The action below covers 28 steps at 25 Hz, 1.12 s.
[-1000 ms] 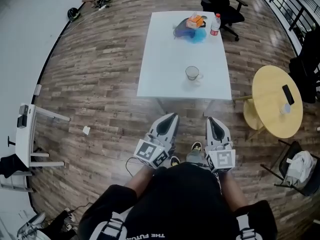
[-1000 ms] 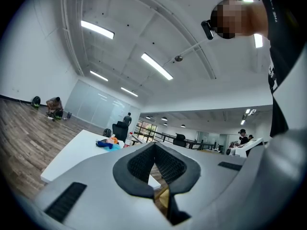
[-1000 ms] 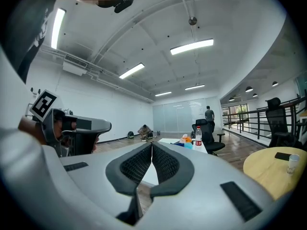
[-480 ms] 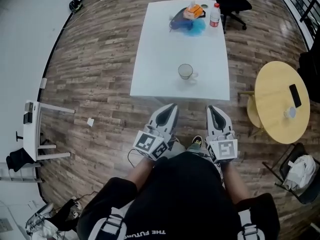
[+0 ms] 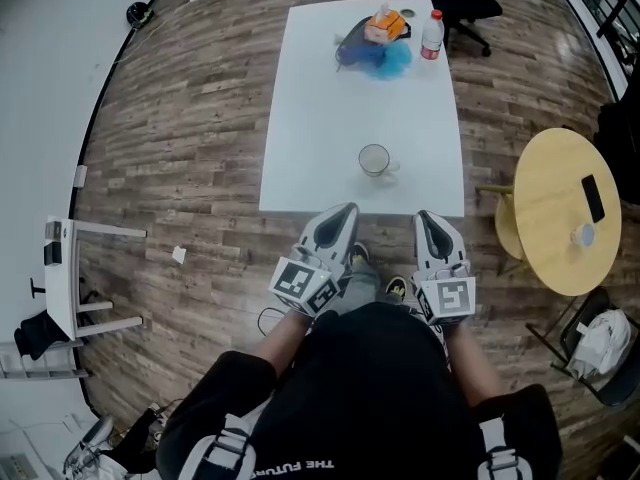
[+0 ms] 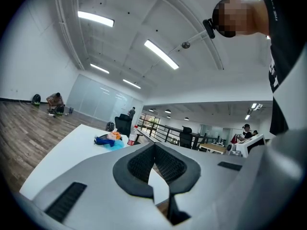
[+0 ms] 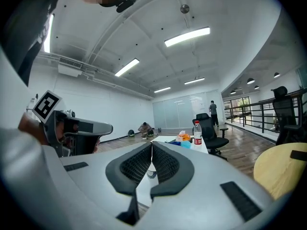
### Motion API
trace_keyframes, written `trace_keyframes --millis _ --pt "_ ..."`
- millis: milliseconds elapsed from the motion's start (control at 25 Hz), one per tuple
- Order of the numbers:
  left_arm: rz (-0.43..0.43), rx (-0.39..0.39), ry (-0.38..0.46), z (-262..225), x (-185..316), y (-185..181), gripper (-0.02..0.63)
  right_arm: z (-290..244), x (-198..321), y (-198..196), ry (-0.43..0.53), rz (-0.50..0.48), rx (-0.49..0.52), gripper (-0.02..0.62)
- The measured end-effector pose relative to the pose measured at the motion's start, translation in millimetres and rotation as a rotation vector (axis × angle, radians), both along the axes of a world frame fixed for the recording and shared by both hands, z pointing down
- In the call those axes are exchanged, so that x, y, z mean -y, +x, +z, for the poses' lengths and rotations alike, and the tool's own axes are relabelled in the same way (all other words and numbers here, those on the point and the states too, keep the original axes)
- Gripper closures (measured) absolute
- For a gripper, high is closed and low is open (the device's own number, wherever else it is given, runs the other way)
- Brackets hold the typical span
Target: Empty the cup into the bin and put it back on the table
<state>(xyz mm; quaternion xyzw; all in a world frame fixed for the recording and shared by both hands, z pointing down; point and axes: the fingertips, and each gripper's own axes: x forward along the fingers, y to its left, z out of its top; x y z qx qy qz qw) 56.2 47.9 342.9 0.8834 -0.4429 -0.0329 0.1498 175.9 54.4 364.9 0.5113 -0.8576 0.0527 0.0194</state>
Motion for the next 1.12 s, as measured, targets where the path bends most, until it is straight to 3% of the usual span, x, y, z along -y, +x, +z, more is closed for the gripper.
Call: trace_keyframes --millis 520,680,880,960,1120 --pt "0.125 0.001 -0.024 31.2 103.2 -43.4 0.584 28.1 85.6 -32.0 -0.047 0.091 -0.095 0.580" --pt "0.146 0.025 -0.037 45.7 119.6 -41.5 0.584 35.2 101.8 -30.5 -0.069 0.098 -0.104 0.580" --pt "0.245 0.078 -0.018 72.4 129.1 -25.4 0.578 47.7 116.7 -27.7 -0.087 0.080 -0.119 0.580" --pt "0.273 0.115 -0.011 90.4 133.1 -20.0 0.344 55.9 120.3 -26.4 -0.102 0.063 -0.128 0.580" --pt "0.345 0.209 -0.002 126.8 137.6 -10.7 0.269 69.0 127.5 -24.2 -0.129 0.034 -0.145 0.580"
